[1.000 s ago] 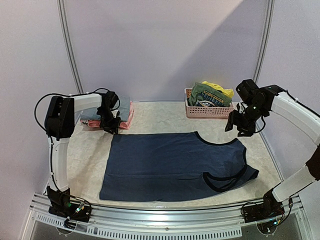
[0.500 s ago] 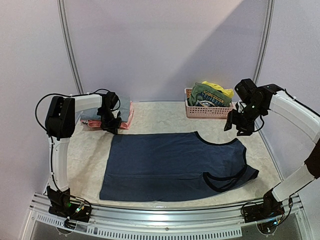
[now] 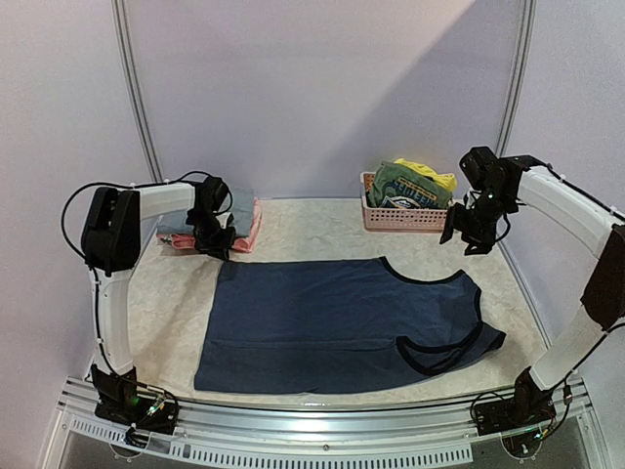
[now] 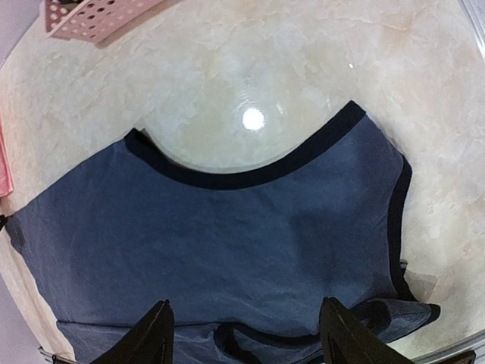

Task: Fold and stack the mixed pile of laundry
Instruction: Fold the 1/3-folded tank top at the center of the board.

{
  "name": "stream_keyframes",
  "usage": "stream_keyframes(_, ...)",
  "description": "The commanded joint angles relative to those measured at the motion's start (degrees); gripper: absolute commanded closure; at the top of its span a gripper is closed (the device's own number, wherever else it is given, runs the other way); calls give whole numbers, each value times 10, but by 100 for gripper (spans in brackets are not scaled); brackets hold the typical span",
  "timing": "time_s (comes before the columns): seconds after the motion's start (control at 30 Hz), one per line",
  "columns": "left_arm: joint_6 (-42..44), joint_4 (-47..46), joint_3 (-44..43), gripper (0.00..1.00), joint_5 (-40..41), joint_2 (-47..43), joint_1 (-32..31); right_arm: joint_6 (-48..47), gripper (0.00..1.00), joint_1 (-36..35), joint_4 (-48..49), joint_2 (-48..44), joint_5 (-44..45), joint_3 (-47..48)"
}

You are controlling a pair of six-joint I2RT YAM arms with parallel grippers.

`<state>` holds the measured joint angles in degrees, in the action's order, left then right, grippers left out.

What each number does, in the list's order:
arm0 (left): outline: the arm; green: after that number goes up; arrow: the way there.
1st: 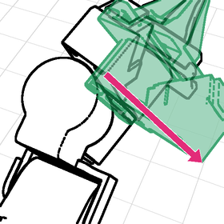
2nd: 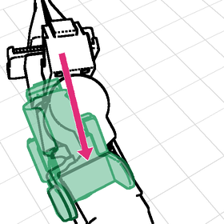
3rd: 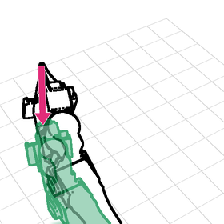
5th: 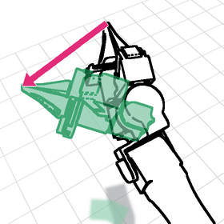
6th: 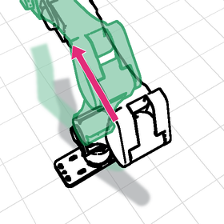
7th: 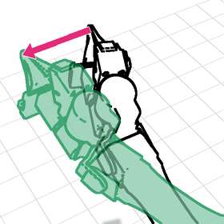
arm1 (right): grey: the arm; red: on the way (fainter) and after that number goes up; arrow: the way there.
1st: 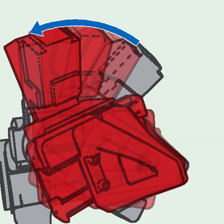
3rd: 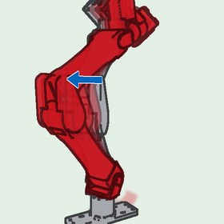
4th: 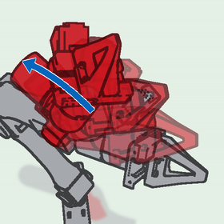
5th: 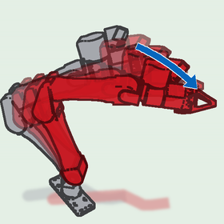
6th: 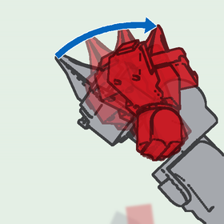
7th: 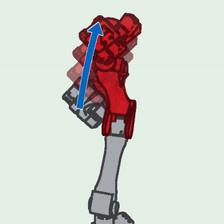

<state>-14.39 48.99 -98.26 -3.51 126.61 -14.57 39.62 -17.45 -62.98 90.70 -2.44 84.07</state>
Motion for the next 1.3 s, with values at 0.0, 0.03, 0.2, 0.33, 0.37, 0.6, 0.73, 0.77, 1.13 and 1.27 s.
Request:
stream_keyframes(0.0, 0, 3, 7, 100, -17, -52, 0, -1, 34, 26, -4, 49, -17, 27)
stream_keyframes(0.03, 0, 4, 9, 100, -17, -57, -1, -6, 34, 26, 0, 62, -23, 36)
stream_keyframes(0.2, 3, 10, 18, 100, -23, -78, -4, -62, 34, 26, 41, 136, -108, 68)
stream_keyframes(0.33, 6, 17, 25, 100, -24, -94, -6, -101, 36, 24, 91, 178, -179, 89)
stream_keyframes(0.37, 6, 17, 28, 100, -25, -97, -6, -112, 36, 24, 103, 190, -194, 96)
stream_keyframes(0.6, 10, 28, 31, 100, -30, -104, -6, -171, 41, 1, 122, 305, -251, 196)
stream_keyframes(0.73, 12, 34, 28, 100, -32, -104, -6, -176, 45, -3, 128, 364, -257, 242)
stream_keyframes(0.77, 13, 35, 27, 100, -32, -104, -6, -176, 46, -4, 126, 382, -260, 254)
stream_keyframes(1.13, 18, 45, 30, 100, -35, -103, -6, -179, 59, -20, 104, 488, -273, 326)
stream_keyframes(1.27, 18, 45, 29, 100, -36, -102, -6, -180, 65, -25, 103, 501, -273, 327)
